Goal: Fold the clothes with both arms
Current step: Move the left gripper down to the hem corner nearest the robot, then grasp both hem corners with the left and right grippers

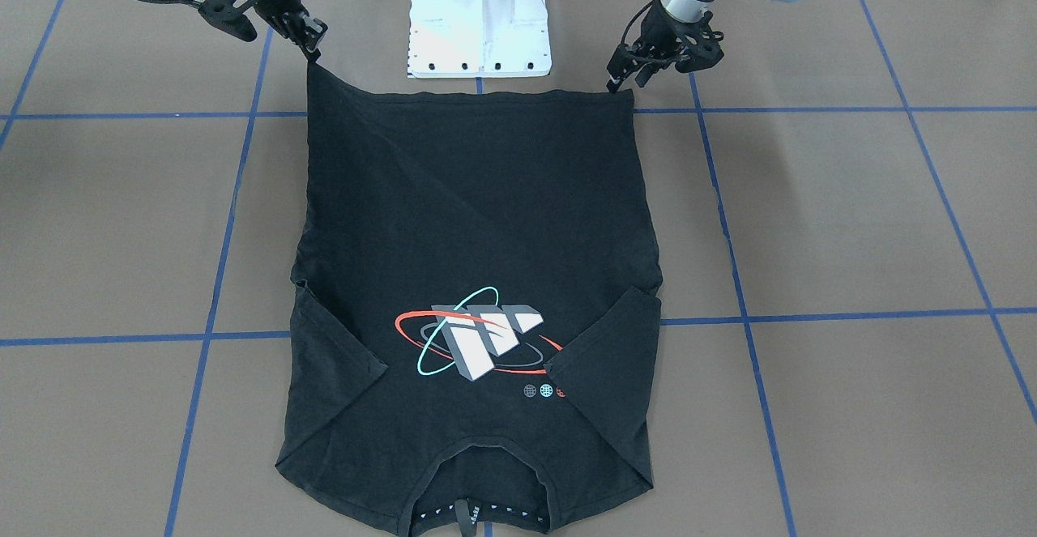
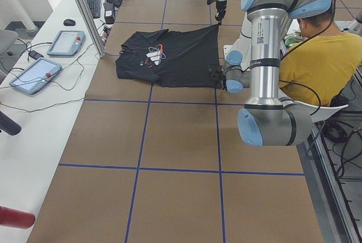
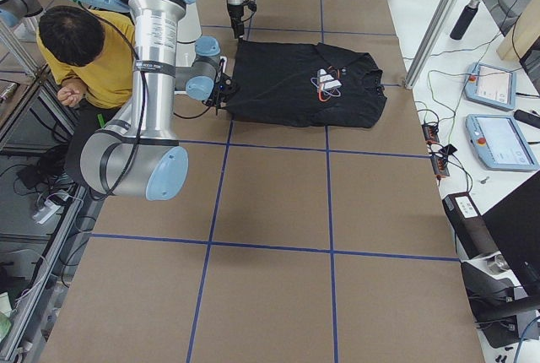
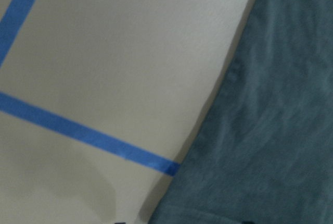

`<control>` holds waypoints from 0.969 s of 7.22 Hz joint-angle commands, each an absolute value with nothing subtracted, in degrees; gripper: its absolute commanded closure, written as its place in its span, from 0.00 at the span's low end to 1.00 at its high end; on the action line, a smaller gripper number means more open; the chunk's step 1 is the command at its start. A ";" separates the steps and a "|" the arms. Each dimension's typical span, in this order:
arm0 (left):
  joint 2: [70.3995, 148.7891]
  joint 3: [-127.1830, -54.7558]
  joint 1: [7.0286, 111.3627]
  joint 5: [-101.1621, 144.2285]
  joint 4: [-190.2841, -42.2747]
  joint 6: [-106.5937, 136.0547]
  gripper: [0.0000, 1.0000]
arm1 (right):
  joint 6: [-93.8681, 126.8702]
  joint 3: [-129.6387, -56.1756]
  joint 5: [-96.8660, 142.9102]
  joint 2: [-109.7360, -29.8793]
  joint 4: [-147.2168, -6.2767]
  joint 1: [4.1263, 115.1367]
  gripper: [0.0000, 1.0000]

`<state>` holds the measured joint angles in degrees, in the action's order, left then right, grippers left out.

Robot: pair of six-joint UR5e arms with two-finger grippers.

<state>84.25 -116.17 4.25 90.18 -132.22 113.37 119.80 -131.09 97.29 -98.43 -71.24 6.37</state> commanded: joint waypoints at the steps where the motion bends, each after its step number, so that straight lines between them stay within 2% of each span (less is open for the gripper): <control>1: 84.20 -116.02 4.13 90.09 -132.10 113.55 0.43 | 119.79 -131.04 97.29 -98.44 -71.28 6.50 1.00; 3: 84.20 -116.02 4.13 90.09 -132.10 113.64 0.82 | 119.79 -131.04 97.29 -98.44 -71.28 6.50 1.00; 5: 84.11 -116.19 4.22 90.09 -132.10 113.64 1.00 | 119.79 -131.04 97.29 -98.44 -71.28 6.59 1.00; 7: 83.94 -117.76 4.74 90.09 -132.10 113.64 1.00 | 119.79 -130.87 97.29 -98.44 -71.28 6.59 1.00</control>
